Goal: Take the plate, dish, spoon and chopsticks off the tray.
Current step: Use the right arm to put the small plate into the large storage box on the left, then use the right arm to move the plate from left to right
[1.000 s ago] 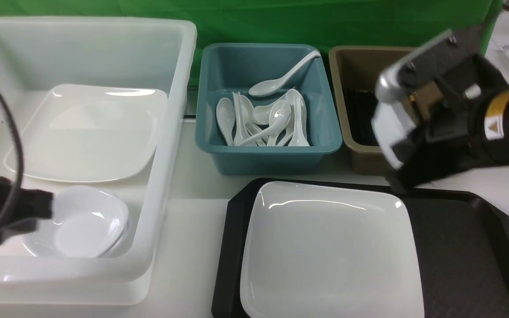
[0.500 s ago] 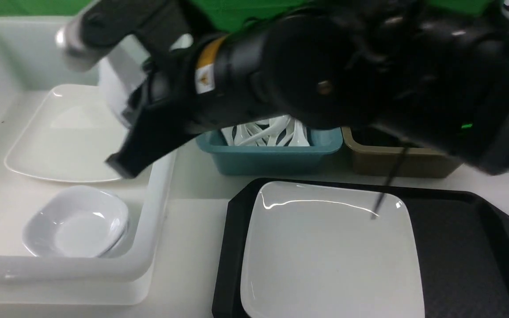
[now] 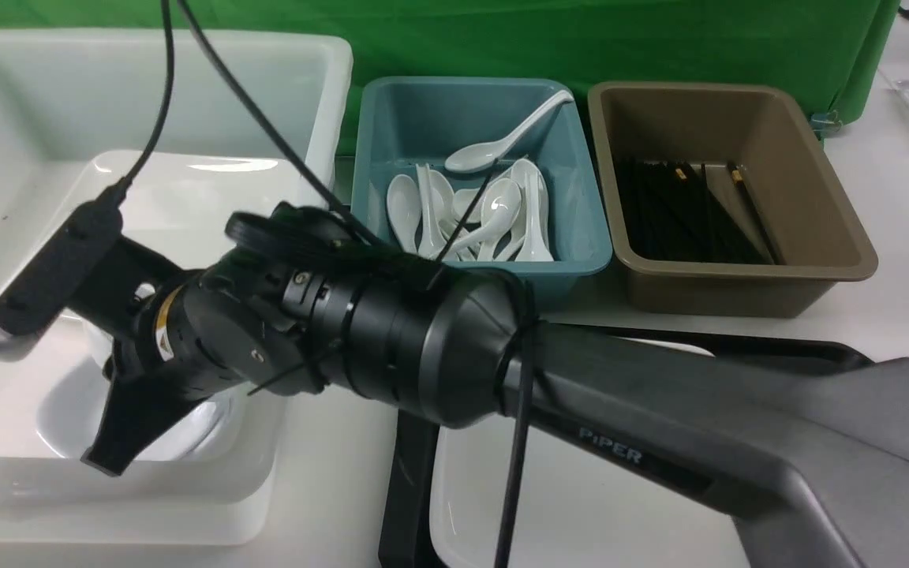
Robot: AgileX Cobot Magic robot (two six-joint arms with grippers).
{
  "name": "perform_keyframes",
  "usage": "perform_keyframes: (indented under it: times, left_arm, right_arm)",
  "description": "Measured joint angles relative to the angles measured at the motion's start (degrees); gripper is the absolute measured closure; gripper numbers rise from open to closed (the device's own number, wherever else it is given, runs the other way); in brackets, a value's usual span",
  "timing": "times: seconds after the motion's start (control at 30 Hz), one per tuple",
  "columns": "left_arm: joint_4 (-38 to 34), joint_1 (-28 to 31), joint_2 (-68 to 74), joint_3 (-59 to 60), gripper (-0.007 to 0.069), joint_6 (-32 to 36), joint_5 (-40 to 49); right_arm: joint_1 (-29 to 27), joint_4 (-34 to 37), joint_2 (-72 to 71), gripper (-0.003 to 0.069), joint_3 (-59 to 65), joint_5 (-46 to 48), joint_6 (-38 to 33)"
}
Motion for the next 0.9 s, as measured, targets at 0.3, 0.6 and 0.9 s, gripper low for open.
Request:
perform_keyframes:
  times: [0.3,0.6,0.9]
  left_arm:
    - [-0.2,0.0,0.0,0.0,0.0607,1.4,0.0]
    - [-8.6,-1.4,0.0,0.0,0.0607,10.0,0.5]
    - [-16.0,-23.4,0.0,0.0,0.0607,17.4,0.1]
  right_arm:
    - [0.8,0.1,-0.8,0.0237,-0.3,0.3,0.5]
    - [-1.7,-4.8,-14.4,0.0381,-0.3,20.7,2.3]
    - [-20.8,-8.8,-34.5,0.0640,7.3,40.4,9.0]
